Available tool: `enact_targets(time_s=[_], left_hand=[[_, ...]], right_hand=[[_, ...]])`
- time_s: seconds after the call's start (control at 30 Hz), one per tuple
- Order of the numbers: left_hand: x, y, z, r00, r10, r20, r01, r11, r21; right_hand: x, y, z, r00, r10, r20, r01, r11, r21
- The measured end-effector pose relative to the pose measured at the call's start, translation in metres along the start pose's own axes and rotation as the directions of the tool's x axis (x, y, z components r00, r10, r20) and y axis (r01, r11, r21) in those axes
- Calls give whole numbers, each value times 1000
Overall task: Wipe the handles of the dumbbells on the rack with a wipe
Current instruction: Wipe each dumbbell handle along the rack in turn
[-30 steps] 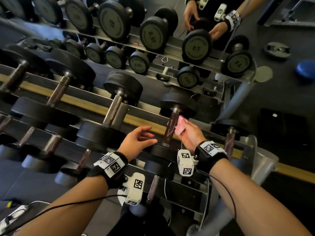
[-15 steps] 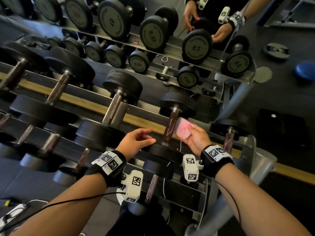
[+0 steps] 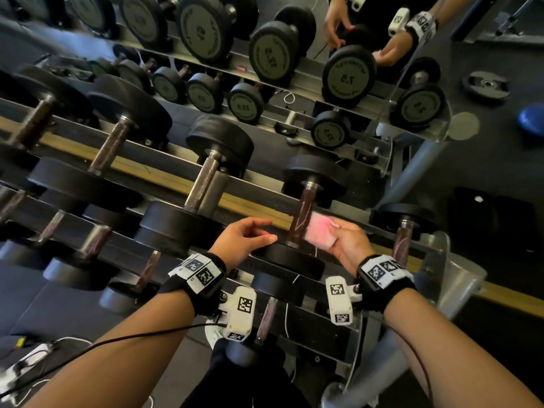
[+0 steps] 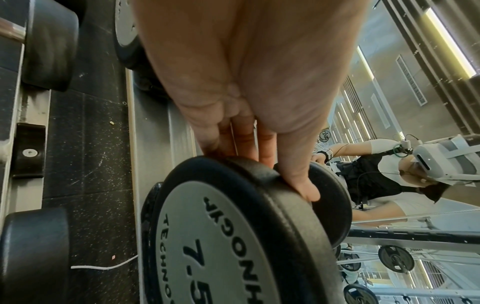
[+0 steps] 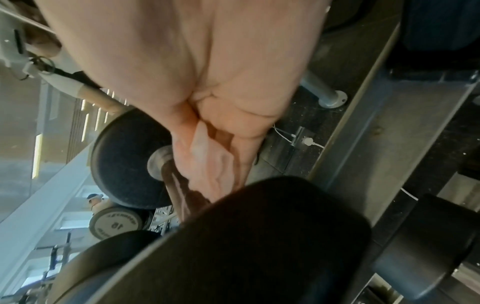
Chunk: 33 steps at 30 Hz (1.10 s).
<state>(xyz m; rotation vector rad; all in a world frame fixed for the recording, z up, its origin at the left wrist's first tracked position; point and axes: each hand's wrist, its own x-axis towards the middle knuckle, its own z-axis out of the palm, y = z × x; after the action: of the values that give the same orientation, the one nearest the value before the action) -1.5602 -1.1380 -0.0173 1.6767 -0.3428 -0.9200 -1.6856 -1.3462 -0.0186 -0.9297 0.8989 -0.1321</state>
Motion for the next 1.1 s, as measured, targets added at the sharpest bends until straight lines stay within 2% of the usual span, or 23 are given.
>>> enact_targets(time_s=[0.17,0.27,0.4,0.43,0.53,0.57,0.67,0.77,0.8,0.87,0.97,1.03,1.1], left_hand=[[-1,2,0,1000,3,0,-3,1000,-1],[-1,3,0,1000,1,6,-1,1000,-3],[-2,3,0,1000,2,15,-2,1000,-12],[-2,3,0,1000,3,15,-3,1000,-13],[-1,2,1,1000,4,19,-3,1000,-20],[-1,1,0,1000,1,18,-1,1000,-23],[-1,1,-1,1000,-5,17,6,1000,-30],[-2,1,-2,1000,-9,18,10,999,-35],[-2,2,-1,1000,-6,19,7,999,-36],[-3,3,-1,1000,-6,23,6,999,-37],[-3,3,-1,1000,-6,22,7,999,-44],[-3,3,-1,1000,-8,16,8,999,-36],[-2,3,-1,1000,-13,19,13,1000,-26]], right_hand=[[-7,13,23,1000,-14,18,15,999,-39],[-16,16,11,998,-20,58,26,995,-96],[-18,0,-9,989,39,140,-12,982,-189],[-16,-5,-11,992,26,124,-5,985,-173],[-5,-24,-12,994,-100,-47,100,995,-6],[-2,-29,-9,986,-140,-91,140,990,-9],[-1,-32,5,975,-211,-65,198,965,-173],[-4,-22,19,967,-244,66,245,837,-489],[-6,-18,22,969,-230,95,244,806,-539],[-9,-13,23,972,-200,126,236,785,-573],[-18,-5,16,970,-175,166,241,696,-676],[-24,-1,9,979,-117,165,198,722,-663],[-24,-2,3,969,-53,242,207,709,-674]])
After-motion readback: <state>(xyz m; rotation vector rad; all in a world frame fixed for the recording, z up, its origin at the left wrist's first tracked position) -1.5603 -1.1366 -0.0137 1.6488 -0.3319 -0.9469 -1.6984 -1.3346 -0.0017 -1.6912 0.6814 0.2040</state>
